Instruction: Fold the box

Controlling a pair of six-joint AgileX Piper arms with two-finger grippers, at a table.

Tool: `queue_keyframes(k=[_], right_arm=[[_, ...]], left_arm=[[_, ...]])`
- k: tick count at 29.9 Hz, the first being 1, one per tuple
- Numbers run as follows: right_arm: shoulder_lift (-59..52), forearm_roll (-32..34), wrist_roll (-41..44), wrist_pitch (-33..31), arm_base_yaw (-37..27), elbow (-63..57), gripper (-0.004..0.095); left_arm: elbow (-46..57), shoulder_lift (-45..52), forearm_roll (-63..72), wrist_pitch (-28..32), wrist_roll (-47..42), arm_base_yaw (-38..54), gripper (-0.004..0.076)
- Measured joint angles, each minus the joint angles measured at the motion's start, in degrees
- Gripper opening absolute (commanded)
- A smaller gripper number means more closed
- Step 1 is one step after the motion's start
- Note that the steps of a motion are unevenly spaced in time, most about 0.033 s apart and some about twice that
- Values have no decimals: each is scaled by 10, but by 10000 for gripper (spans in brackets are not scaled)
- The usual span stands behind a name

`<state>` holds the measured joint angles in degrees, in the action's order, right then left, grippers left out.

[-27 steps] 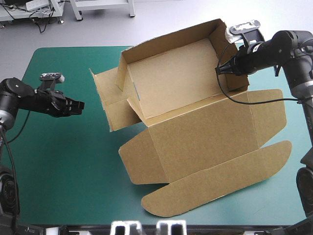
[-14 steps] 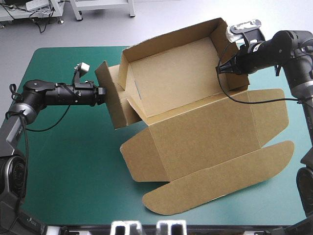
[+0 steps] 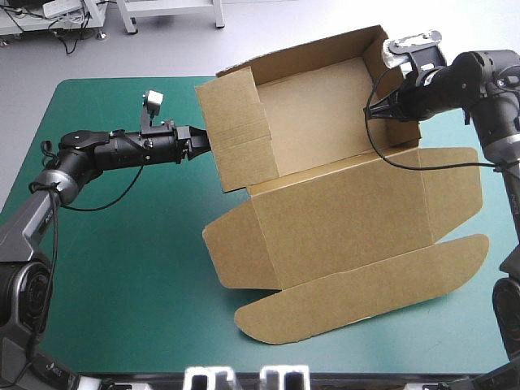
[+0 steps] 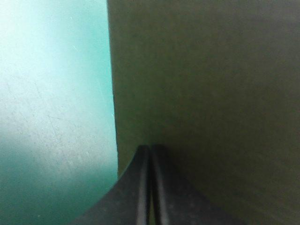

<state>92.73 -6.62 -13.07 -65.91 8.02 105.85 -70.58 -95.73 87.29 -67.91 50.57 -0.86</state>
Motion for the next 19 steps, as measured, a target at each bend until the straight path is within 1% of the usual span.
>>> queue_keyframes(k=[7, 15, 17, 19], right_arm=[[0, 13, 2, 11, 0, 0, -20], [0, 36, 7, 23, -1, 0, -19], [0, 36, 9, 25, -1, 0, -19], [0, 36, 9, 27, -1, 0, -19]], left_arm=[[-11, 0, 29, 5, -3, -25, -6], [-69, 0, 27, 5, -4, -54, -4], [-83, 0, 14, 5, -4, -54, 11], [-93, 0, -2, 5, -4, -54, 67]])
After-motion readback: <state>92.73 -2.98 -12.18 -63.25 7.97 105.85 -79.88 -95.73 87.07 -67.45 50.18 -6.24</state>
